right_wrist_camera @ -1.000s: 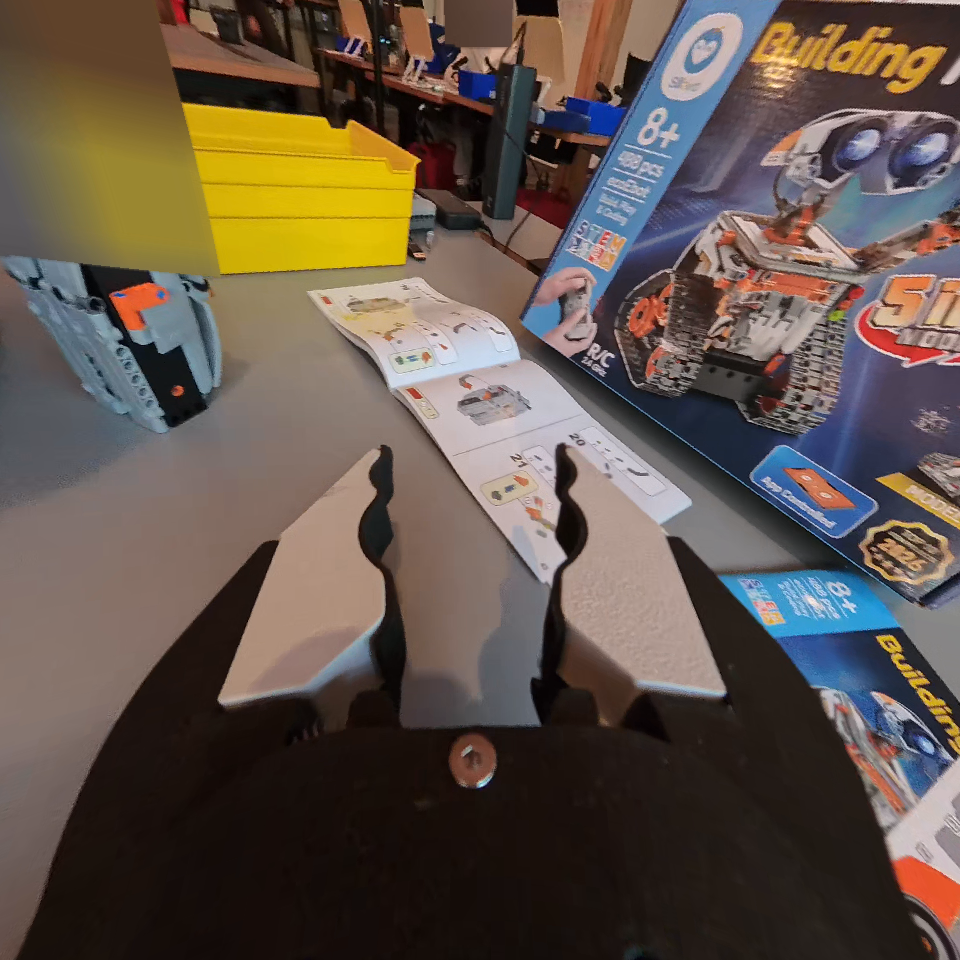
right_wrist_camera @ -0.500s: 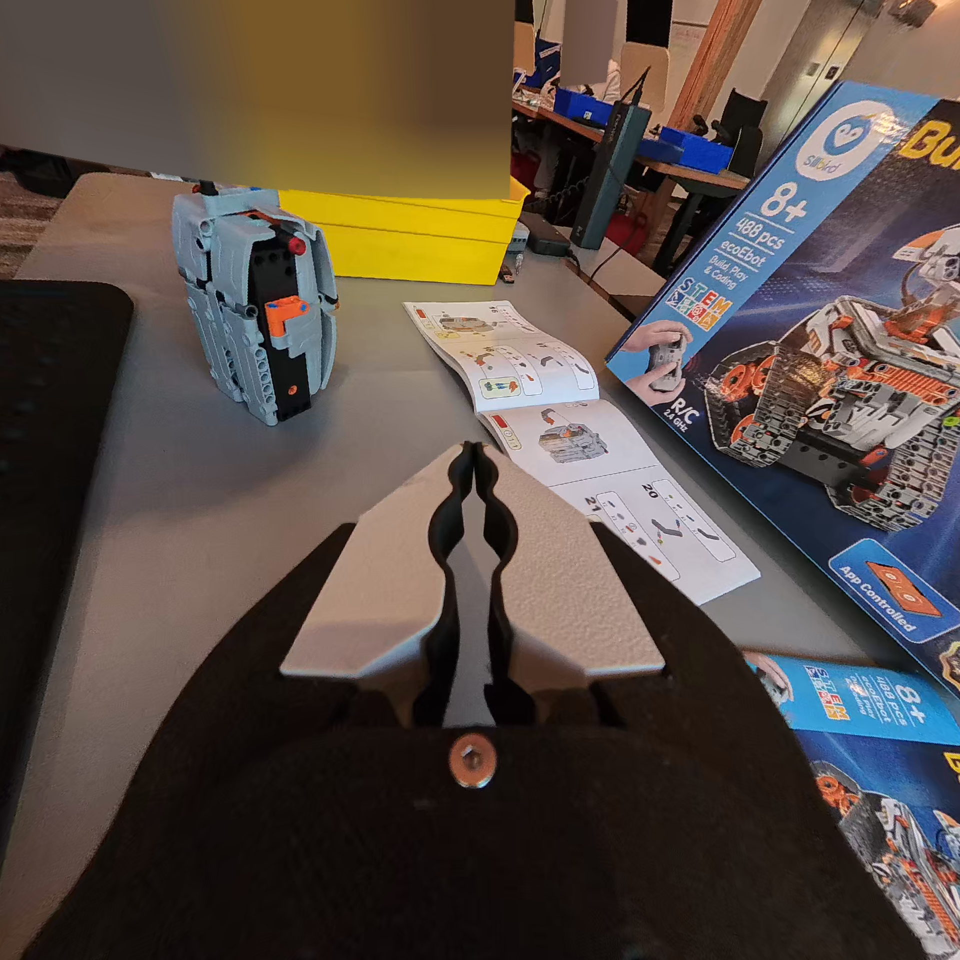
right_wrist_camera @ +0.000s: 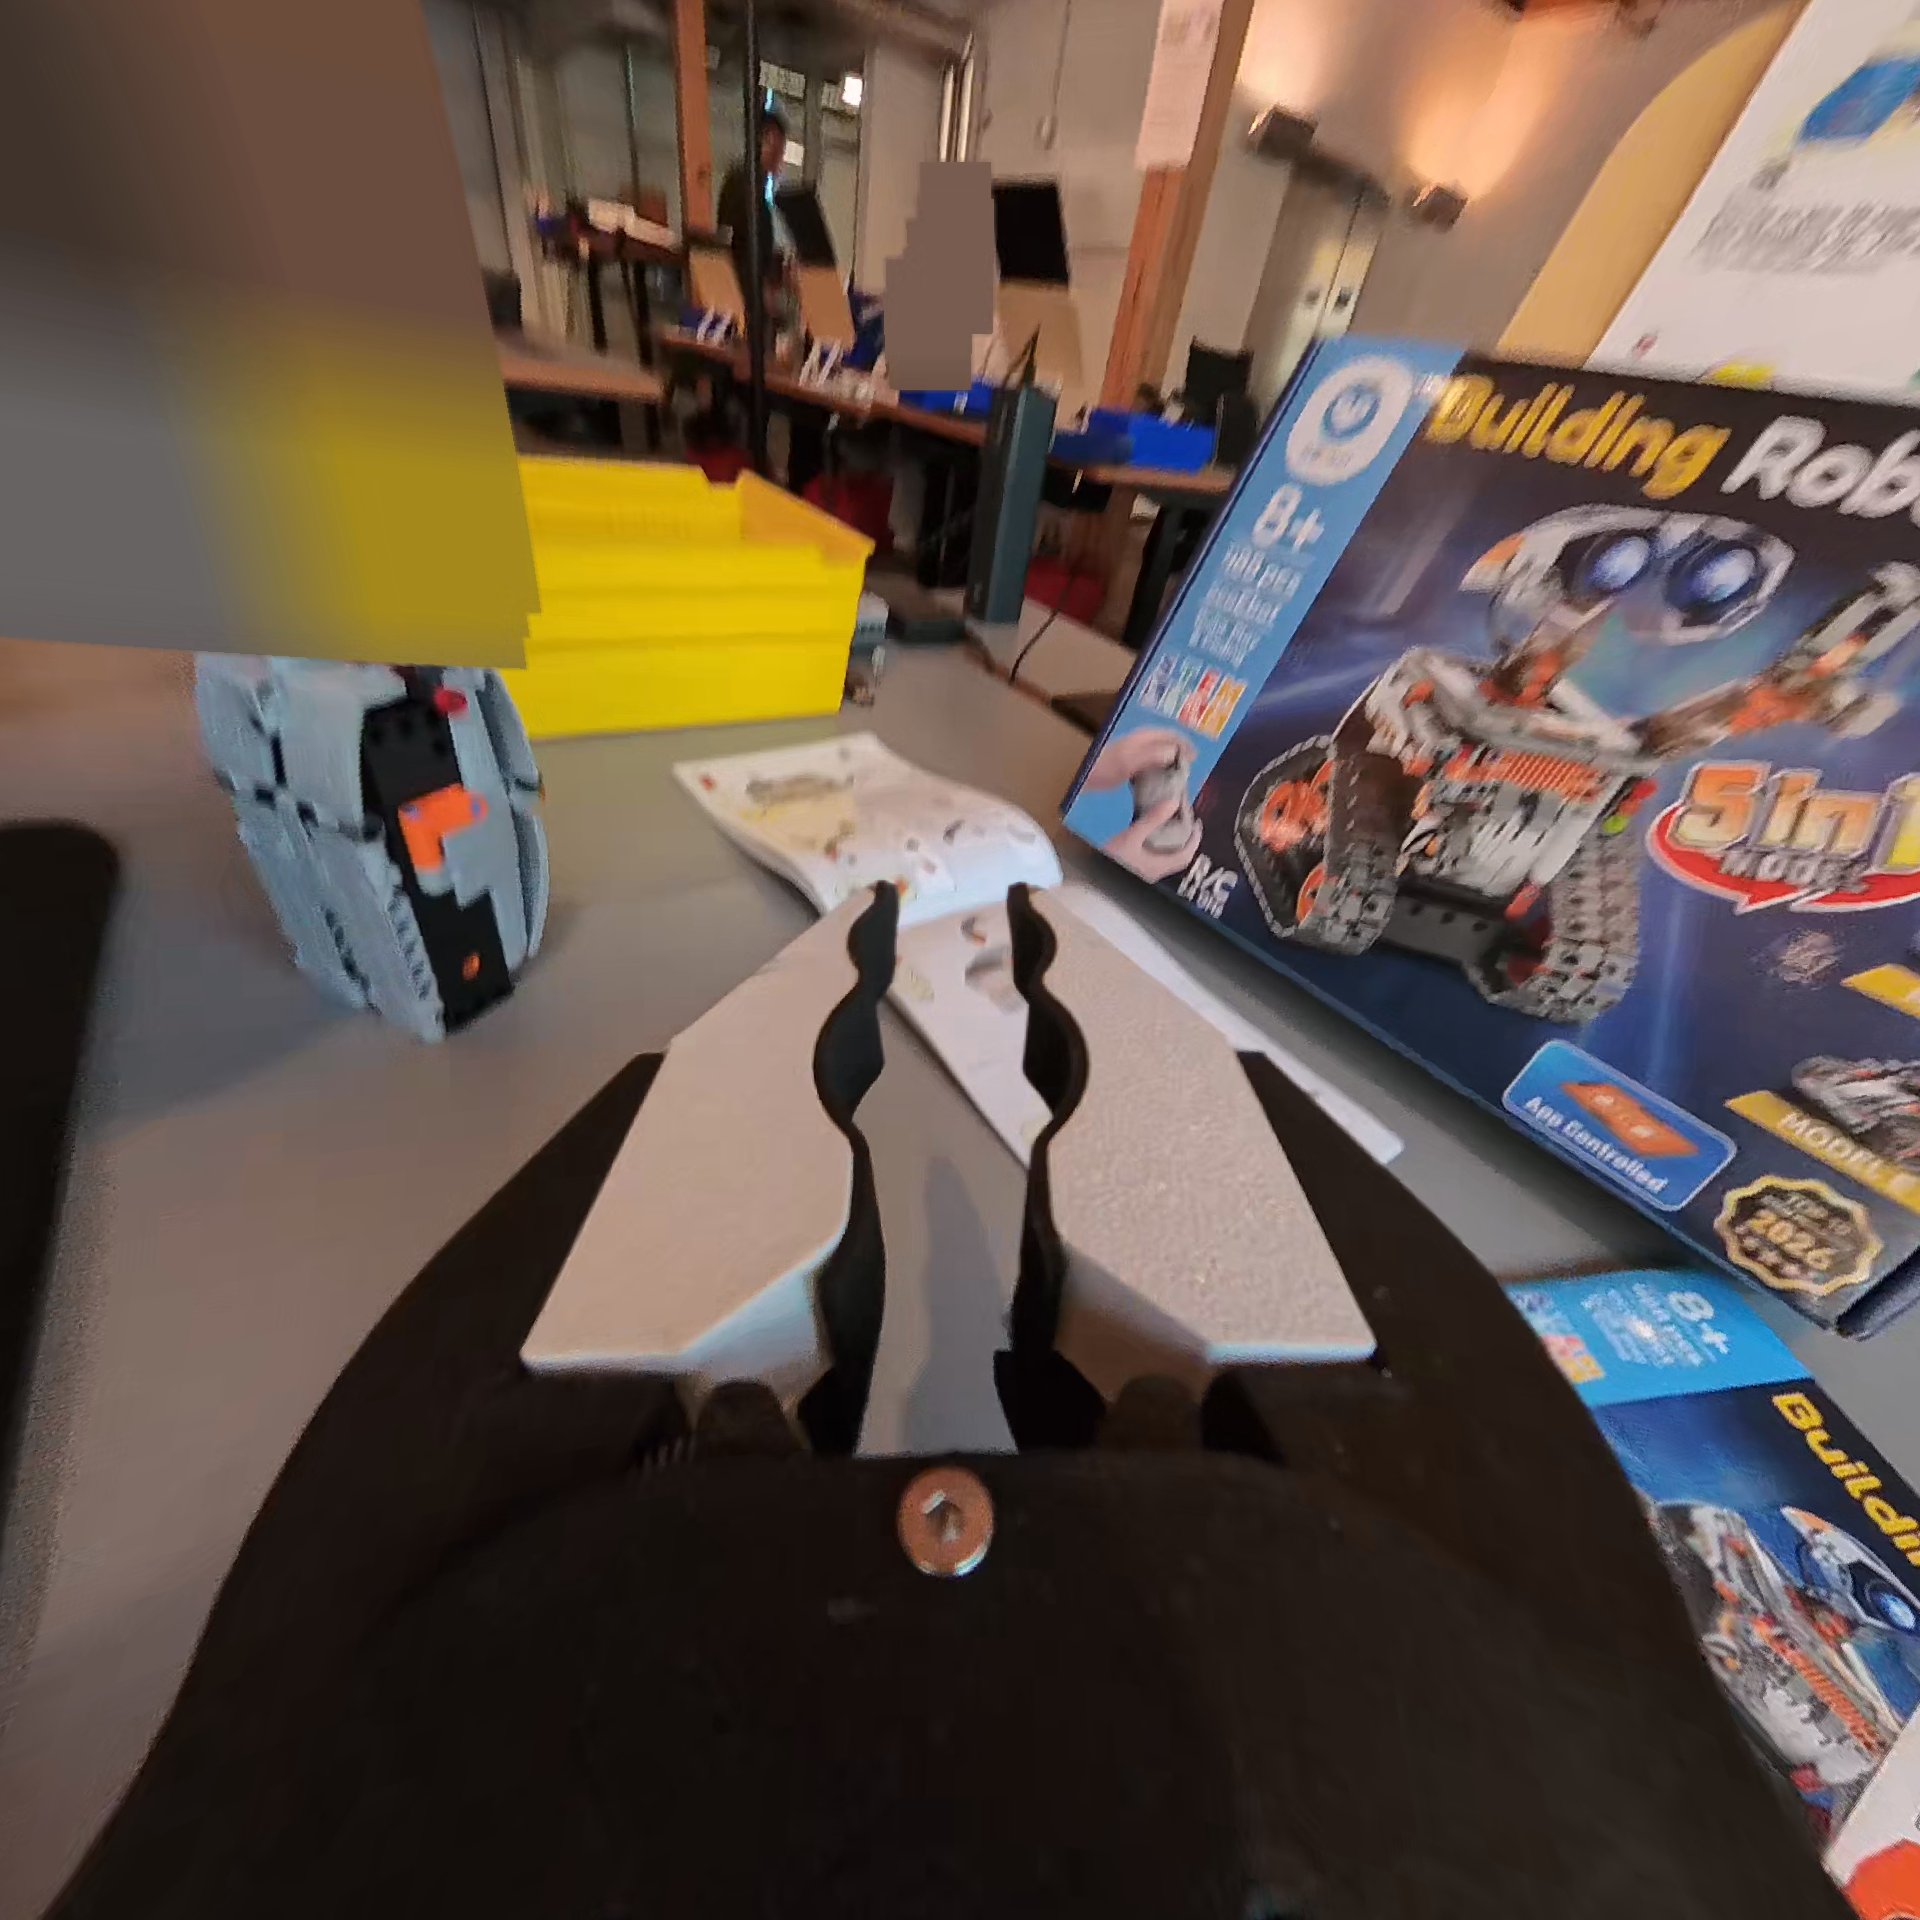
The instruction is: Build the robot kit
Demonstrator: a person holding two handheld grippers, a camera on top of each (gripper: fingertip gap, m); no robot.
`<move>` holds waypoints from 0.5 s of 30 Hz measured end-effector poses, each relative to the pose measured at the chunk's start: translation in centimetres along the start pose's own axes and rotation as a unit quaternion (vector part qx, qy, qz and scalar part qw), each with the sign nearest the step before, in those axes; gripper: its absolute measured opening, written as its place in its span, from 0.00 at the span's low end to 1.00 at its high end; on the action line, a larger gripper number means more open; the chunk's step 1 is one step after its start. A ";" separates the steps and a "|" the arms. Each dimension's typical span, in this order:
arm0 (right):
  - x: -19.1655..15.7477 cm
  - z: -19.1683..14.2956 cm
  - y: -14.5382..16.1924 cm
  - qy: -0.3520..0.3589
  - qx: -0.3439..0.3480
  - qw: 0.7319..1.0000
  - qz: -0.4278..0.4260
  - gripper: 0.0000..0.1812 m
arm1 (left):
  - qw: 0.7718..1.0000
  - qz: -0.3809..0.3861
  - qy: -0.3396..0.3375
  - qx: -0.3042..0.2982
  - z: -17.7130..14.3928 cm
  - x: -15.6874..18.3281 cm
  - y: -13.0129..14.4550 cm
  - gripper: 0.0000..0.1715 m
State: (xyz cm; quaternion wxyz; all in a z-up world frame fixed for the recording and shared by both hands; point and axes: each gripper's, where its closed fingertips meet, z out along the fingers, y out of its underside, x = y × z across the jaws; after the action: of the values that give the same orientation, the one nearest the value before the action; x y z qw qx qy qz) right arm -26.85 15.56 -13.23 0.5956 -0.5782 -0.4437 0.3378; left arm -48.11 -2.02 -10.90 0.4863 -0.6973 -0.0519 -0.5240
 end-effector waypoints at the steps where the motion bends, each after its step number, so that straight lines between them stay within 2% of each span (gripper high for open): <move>1: 0.0 -0.2 -0.9 0.007 0.018 1.000 0.000 0.12 | 1.000 0.002 0.000 0.000 -0.2 0.0 0.1 0.03; 4: -0.3 0.0 -2.3 0.020 0.037 0.999 -0.020 0.11 | 1.000 0.006 0.000 0.004 -0.8 -0.1 0.3 0.03; 7: -1.7 1.3 -1.8 -0.003 0.016 1.000 -0.015 0.12 | 1.000 0.000 0.003 0.004 -1.0 -0.5 0.7 0.03; 9: -4.7 2.8 -1.8 -0.079 0.016 0.997 0.007 0.27 | 1.000 -0.018 0.014 0.001 -0.7 -0.8 1.2 0.03; 11: -8.5 4.1 -1.9 -0.183 0.009 0.982 0.045 0.39 | 0.999 -0.044 0.022 -0.005 -0.2 -1.3 1.8 0.03; 13: -11.1 5.5 -2.1 -0.255 0.004 0.964 0.071 0.45 | 0.997 -0.067 0.033 -0.012 0.6 -1.6 2.5 0.03; 15: -12.6 7.0 -2.1 -0.294 -0.001 0.954 0.056 0.46 | 0.996 -0.083 0.040 -0.020 1.5 -1.8 2.9 0.03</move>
State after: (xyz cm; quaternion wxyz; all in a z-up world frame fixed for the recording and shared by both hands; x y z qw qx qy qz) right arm -38.23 6.56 -13.33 0.4183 -0.4780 -0.5664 0.5251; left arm -46.19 -1.68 -14.08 0.4292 -0.6784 -0.0792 -0.5910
